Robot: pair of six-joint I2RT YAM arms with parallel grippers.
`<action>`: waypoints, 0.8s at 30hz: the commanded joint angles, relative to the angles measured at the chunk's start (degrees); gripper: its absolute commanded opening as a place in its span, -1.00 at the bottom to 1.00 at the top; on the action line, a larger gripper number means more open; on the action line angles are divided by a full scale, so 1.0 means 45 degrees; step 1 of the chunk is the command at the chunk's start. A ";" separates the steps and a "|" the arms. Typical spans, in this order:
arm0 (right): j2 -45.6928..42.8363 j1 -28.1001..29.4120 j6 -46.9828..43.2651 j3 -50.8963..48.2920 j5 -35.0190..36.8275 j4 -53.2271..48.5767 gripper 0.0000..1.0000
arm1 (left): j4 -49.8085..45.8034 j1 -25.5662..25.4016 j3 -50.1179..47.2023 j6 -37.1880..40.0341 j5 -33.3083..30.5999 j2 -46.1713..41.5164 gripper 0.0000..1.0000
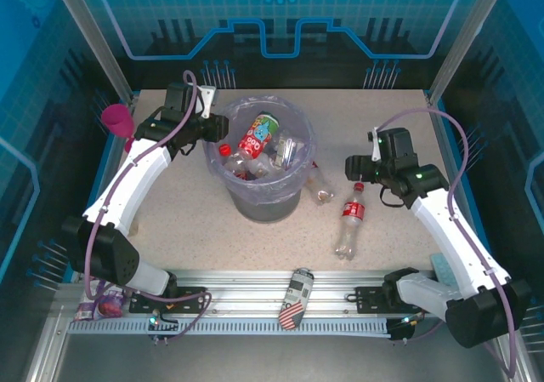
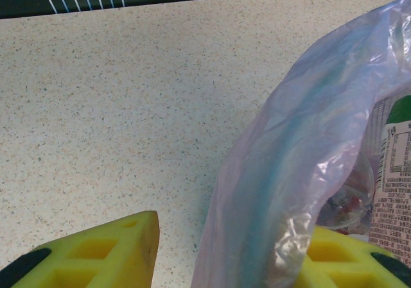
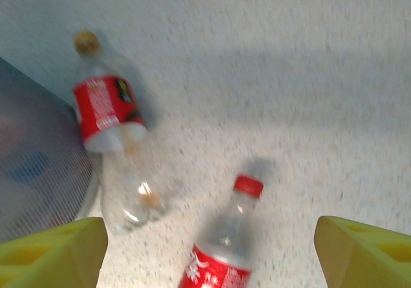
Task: Put the plastic bottles in the bin
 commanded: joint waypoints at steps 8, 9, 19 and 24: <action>0.1088 -0.0307 0.2032 -0.2337 -0.0696 -0.0340 0.77 | -0.1830 -0.0094 -0.0950 0.0247 -0.0620 0.0981 -0.09; 0.1242 -0.0311 0.2097 -0.2591 -0.0753 -0.0153 0.78 | -0.1824 -0.0095 -0.0951 0.0235 -0.0631 0.0989 -0.09; 0.3151 -0.0351 0.2555 -0.3818 -0.1415 0.1814 0.80 | -0.1829 -0.0104 -0.0970 0.0246 -0.0630 0.0982 -0.09; 0.3429 -0.0351 0.2734 -0.4173 -0.1762 0.2511 0.67 | -0.1836 -0.0114 -0.0961 0.0249 -0.0605 0.1039 -0.09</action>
